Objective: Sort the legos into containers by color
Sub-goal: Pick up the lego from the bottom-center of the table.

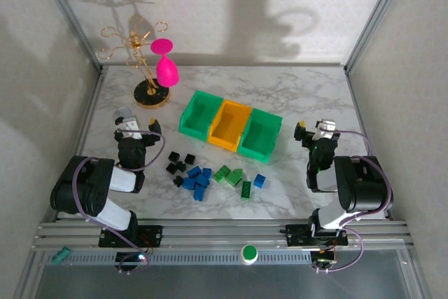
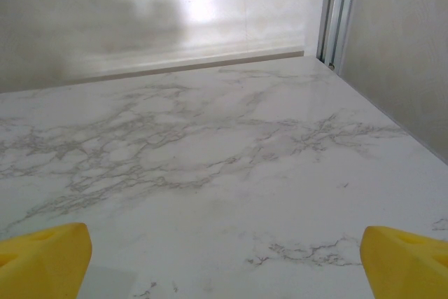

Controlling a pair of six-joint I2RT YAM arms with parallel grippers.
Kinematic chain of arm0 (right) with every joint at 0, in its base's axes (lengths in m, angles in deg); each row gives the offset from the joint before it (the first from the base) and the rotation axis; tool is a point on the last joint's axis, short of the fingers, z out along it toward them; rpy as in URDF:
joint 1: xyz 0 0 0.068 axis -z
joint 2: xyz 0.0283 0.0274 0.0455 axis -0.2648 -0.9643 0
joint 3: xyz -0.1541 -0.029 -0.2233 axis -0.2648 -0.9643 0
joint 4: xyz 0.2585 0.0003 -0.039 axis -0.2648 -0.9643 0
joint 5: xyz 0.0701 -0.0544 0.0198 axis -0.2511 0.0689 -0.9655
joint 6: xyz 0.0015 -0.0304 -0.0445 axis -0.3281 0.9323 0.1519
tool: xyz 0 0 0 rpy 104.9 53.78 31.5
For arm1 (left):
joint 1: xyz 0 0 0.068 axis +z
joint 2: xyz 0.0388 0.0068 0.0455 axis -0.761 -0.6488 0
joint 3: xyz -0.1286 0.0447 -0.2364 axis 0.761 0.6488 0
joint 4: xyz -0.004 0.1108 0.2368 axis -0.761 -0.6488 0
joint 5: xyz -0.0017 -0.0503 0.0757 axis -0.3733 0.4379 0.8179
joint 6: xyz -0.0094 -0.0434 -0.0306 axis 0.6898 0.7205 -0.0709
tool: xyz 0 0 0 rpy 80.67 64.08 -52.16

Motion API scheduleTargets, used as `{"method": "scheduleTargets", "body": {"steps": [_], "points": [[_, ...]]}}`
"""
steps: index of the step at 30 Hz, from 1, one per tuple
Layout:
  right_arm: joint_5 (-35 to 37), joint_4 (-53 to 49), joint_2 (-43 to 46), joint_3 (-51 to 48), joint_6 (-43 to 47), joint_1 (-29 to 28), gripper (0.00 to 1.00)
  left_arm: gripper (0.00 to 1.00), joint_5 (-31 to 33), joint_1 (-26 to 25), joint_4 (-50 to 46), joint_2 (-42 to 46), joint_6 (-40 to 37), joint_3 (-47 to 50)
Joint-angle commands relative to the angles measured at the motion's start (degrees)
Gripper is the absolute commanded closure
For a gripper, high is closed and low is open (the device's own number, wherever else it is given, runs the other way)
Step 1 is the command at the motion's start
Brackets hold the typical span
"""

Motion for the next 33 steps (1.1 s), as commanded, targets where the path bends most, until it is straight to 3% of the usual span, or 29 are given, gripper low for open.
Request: {"method": "scheduleTargets", "body": {"steps": [1, 12, 18, 28, 33], "points": [[-0.5, 2.4, -0.1, 0.2, 1.2, -0.1, 0.01, 0.01, -0.7, 0.5, -0.2, -0.1, -0.6, -0.9], [-0.9, 1.9, 0.5, 0.3, 1.3, -0.1, 0.01, 0.01, -1.0, 0.5, 0.2, 0.1, -0.7, -0.7], [-0.3, -1.2, 6.3, -0.9, 1.0, -0.1, 0.01, 0.01, -3.6, 0.5, -8.8, 7.0, -1.5, -2.3], [1.5, -23.0, 23.8, 4.0, -4.1, 0.0, 0.01, 0.01, -8.3, 0.5, -21.9, 19.0, 2.9, -4.2], [1.7, -34.5, 30.5, 7.0, -13.3, 0.5, 0.01, 0.01, -8.7, 0.5, -27.1, 24.1, 7.6, -5.5]]}}
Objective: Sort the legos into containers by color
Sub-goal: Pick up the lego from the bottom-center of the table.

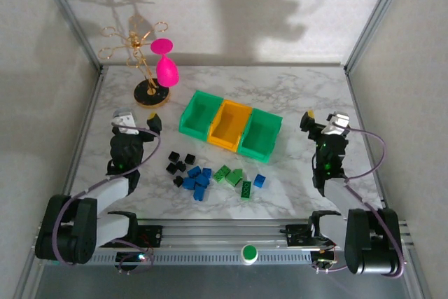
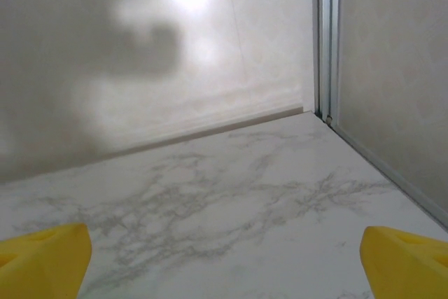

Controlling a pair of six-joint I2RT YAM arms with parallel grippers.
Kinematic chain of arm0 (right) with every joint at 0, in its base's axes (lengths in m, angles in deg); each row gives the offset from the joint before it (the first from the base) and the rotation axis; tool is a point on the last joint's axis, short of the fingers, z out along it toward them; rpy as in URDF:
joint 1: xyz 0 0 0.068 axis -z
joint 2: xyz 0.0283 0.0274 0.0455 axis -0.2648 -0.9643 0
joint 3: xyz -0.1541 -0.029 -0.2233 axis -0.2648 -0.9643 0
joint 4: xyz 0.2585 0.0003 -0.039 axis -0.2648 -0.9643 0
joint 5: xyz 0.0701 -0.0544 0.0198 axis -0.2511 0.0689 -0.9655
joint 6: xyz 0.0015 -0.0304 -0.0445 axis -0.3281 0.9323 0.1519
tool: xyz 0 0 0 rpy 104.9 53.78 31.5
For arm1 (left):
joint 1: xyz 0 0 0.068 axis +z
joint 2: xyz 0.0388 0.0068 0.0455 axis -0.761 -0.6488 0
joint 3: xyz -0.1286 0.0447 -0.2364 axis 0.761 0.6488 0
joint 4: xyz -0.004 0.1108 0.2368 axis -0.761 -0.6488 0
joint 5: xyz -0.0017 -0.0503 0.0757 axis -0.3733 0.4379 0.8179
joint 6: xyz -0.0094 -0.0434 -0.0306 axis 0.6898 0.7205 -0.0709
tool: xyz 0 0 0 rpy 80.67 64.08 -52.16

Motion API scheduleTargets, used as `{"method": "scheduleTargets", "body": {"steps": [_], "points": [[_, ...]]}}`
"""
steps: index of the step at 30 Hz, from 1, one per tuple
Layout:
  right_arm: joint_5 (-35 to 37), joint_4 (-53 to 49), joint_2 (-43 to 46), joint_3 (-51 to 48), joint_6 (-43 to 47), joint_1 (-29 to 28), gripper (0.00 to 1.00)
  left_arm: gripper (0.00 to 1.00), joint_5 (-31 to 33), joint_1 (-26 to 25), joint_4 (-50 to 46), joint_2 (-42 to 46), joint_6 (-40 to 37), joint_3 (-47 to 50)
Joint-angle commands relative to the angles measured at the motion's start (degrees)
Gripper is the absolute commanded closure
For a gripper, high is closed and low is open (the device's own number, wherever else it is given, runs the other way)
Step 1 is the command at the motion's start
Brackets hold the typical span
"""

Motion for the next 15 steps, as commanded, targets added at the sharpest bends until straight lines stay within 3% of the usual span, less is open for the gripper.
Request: {"method": "scheduleTargets", "body": {"steps": [1, 4, 9, 15], "points": [[2.4, -10.9, 3.5, 3.0, -8.7, 0.7, 0.01, 0.01, -2.1, 0.6, -6.3, 3.9, 4.8, -2.3], [2.5, -17.1, 5.6, 4.5, -13.7, 1.4, 0.01, 0.01, 0.1, 0.9, -10.1, 7.8, 9.1, -2.6], [-0.9, -24.3, 6.4, 7.3, -15.4, 1.7, 0.01, 0.00, 16.0, 1.0, -21.1, 12.8, 22.5, -4.1], [-4.8, -30.9, 5.9, 10.0, -15.9, 1.6, 0.01, 0.01, 12.0, 1.2, -25.6, 15.0, 26.2, -5.2]]}}
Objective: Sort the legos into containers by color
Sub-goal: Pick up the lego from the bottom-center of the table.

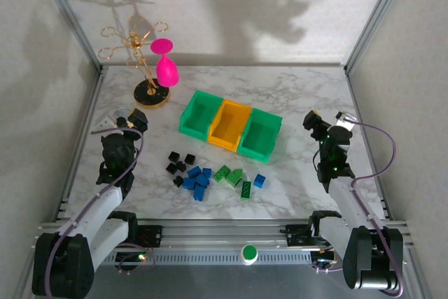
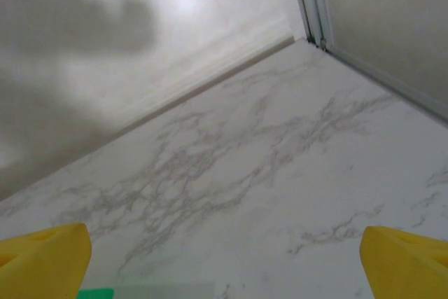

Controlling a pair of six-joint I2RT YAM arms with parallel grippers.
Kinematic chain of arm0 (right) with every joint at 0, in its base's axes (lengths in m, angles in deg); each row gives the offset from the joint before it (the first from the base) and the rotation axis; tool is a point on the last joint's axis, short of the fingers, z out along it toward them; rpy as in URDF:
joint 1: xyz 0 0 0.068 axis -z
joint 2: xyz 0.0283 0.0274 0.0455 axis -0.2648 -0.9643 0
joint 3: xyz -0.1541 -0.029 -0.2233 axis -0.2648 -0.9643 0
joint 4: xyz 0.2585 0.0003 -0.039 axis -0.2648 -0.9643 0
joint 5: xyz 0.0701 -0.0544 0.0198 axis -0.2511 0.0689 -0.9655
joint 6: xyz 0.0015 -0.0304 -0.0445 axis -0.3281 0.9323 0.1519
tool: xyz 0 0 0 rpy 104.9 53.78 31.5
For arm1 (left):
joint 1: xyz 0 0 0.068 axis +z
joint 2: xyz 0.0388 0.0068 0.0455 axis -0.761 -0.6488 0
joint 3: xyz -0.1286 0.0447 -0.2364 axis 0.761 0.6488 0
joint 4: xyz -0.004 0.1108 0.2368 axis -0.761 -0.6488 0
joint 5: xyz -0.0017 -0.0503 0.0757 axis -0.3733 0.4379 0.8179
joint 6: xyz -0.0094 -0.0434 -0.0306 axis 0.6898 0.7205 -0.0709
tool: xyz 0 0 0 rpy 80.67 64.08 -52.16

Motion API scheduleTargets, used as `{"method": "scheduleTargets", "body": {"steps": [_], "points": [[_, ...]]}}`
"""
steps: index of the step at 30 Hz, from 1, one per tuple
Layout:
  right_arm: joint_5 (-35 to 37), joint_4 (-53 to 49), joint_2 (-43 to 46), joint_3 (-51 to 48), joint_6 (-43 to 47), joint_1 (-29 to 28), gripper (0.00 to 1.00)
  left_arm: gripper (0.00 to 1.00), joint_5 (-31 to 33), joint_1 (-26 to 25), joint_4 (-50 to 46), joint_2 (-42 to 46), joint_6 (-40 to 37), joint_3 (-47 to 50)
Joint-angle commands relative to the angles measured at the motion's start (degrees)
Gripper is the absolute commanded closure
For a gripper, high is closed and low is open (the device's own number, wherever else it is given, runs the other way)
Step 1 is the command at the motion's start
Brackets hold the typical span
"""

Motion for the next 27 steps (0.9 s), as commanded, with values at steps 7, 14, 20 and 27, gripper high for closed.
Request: {"method": "scheduleTargets", "body": {"steps": [7, 14, 20, 27], "points": [[-7.3, -12.4, 2.0, 4.1, -2.6, -0.4, 0.01, 0.01, -5.7, -0.1, -10.7, 1.7, 5.5, -4.0], [-9.5, -19.5, 2.9, 6.4, -3.6, -4.0, 0.01, 0.01, -6.1, -5.8, -18.1, 1.6, 5.6, -7.1], [-8.0, -26.7, 3.7, 8.6, -5.0, -9.5, 0.01, 0.01, -6.2, -11.9, -20.8, 2.5, 5.2, -8.6], [-4.4, -34.9, 4.1, 10.0, -10.3, -17.8, 0.01, 0.01, -12.0, -17.2, -19.9, 4.9, 3.6, -7.2]]}}
